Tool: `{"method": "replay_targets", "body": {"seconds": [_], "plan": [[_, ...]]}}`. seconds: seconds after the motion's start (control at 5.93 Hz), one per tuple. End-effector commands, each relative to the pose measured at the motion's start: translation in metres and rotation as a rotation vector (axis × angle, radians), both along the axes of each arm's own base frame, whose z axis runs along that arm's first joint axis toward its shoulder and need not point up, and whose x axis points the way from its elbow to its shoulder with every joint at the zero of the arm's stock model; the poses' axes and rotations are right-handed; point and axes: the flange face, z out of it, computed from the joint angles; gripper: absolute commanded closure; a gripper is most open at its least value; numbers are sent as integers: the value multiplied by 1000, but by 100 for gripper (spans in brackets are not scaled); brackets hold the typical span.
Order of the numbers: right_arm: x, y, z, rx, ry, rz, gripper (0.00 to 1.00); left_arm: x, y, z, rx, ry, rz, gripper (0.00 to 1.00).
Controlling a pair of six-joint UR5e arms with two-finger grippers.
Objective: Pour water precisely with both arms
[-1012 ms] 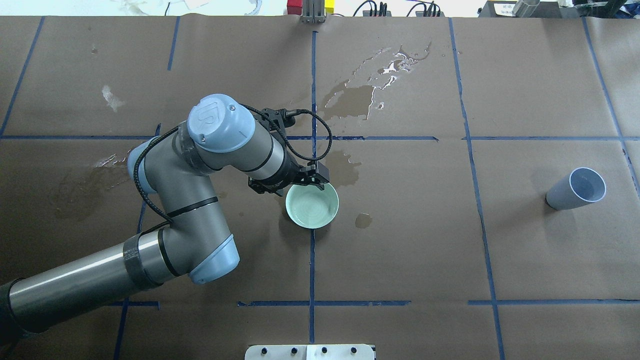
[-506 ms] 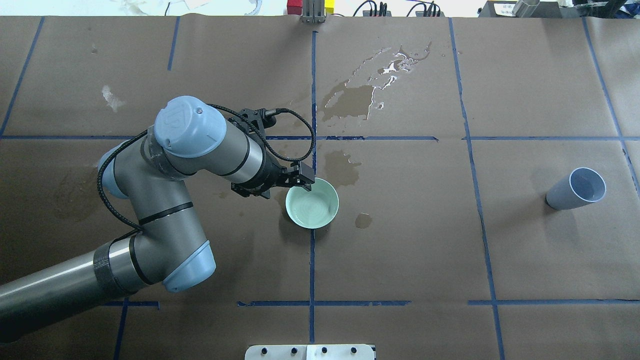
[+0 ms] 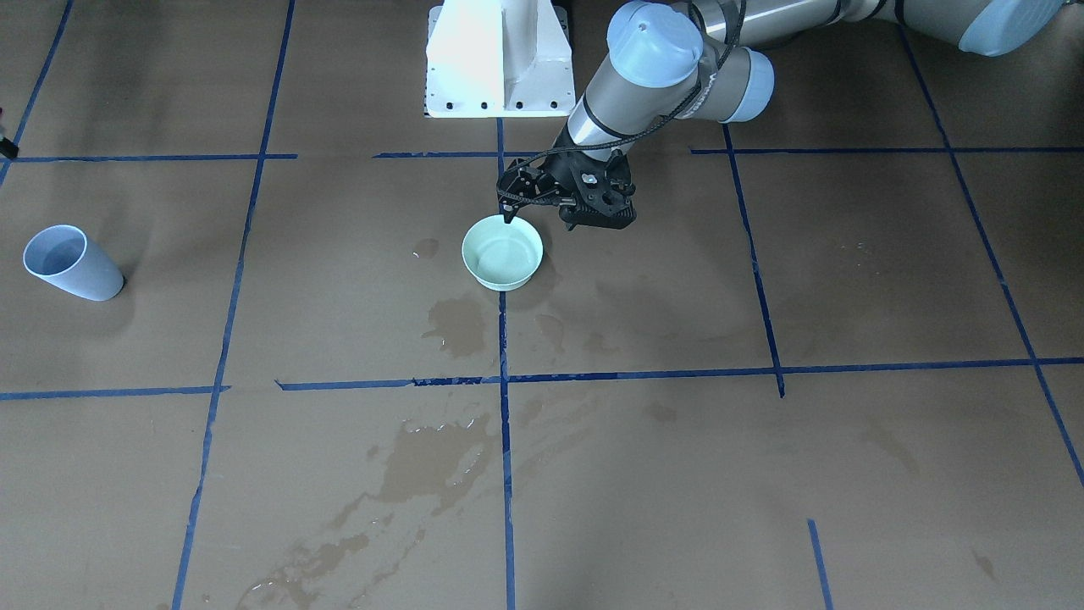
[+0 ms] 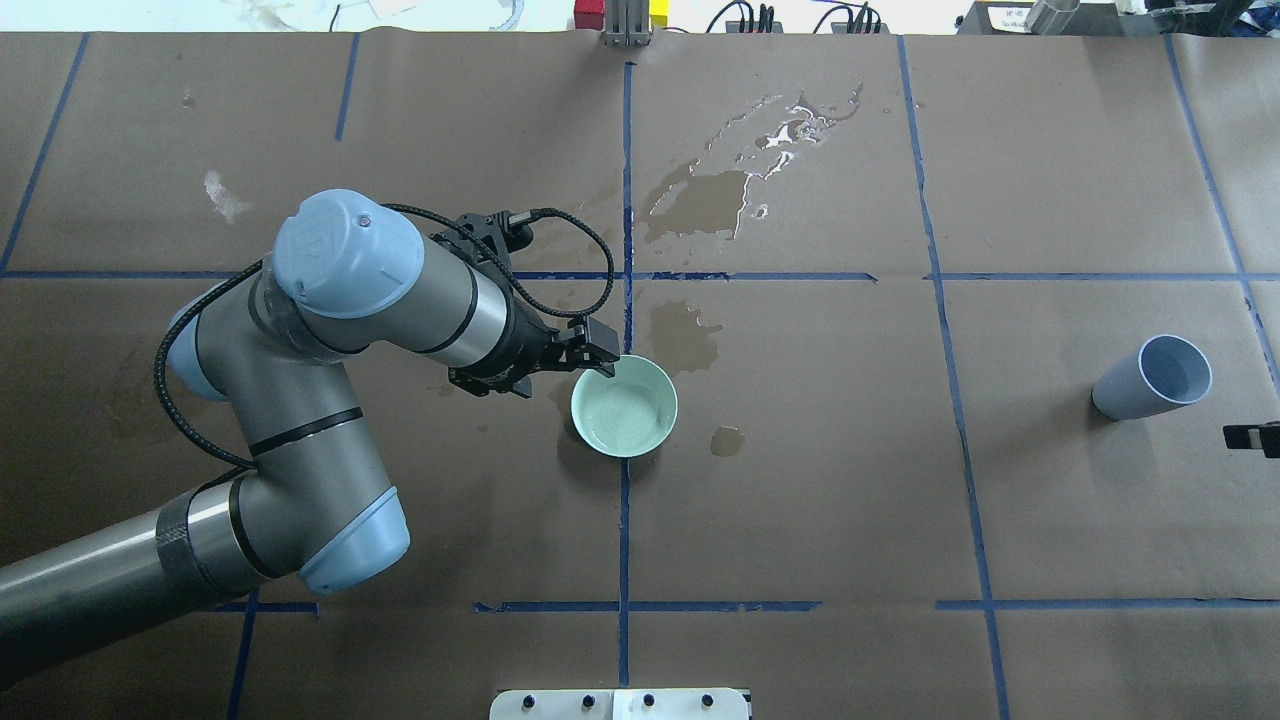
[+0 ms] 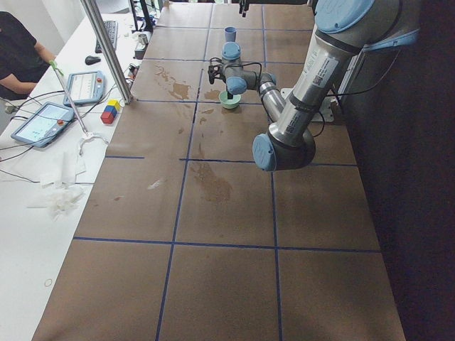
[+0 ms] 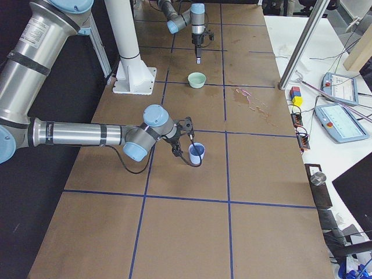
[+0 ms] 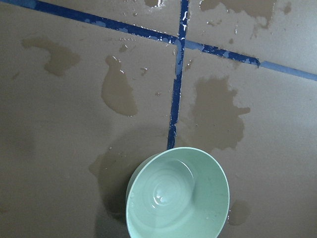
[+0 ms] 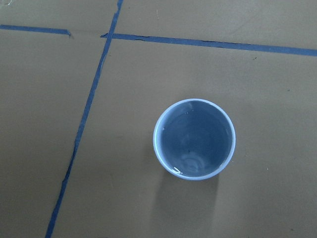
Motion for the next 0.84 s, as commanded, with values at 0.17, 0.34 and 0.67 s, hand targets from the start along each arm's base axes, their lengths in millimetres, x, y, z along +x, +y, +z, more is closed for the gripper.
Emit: {"method": "replay_targets", "body": {"seconds": [0.17, 0.34, 0.67], "plan": [[-22, 9, 2, 55, 27, 205, 0, -4, 1, 1, 0, 0, -23, 0], [-33, 11, 2, 95, 39, 309, 0, -5, 0, 0, 1, 1, -26, 0], [-56, 21, 11, 213, 119, 396, 0, -8, 1, -4, 0, 7, -50, 0]]}}
